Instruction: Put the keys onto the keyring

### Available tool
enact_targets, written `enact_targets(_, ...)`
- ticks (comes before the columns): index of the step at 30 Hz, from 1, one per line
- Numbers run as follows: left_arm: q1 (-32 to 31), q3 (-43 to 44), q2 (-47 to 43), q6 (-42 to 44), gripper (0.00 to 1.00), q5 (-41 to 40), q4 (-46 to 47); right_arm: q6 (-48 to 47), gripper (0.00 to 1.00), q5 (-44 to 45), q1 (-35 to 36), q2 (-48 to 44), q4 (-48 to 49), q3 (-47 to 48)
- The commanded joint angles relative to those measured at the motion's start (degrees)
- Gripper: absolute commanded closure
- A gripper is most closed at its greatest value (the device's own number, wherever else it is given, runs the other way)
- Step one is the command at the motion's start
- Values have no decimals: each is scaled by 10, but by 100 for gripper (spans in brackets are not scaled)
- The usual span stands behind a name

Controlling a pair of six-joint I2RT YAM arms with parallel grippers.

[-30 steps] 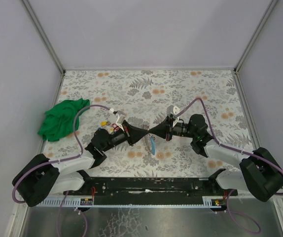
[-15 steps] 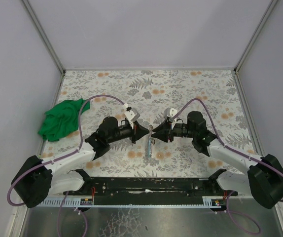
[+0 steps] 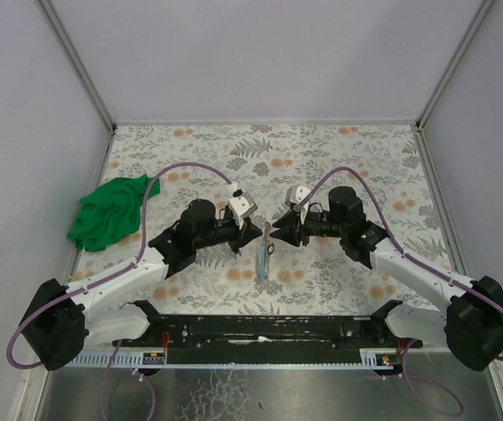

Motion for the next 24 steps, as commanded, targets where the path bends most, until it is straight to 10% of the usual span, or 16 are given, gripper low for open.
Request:
enact_targets(1,-9,19,-10,31,100,-4,-15,-6,63,-15,3,17,6,33)
enact_targets(24,-23,38,-8,69,100,6,-36,-61,83,-102,3,68,-38,75)
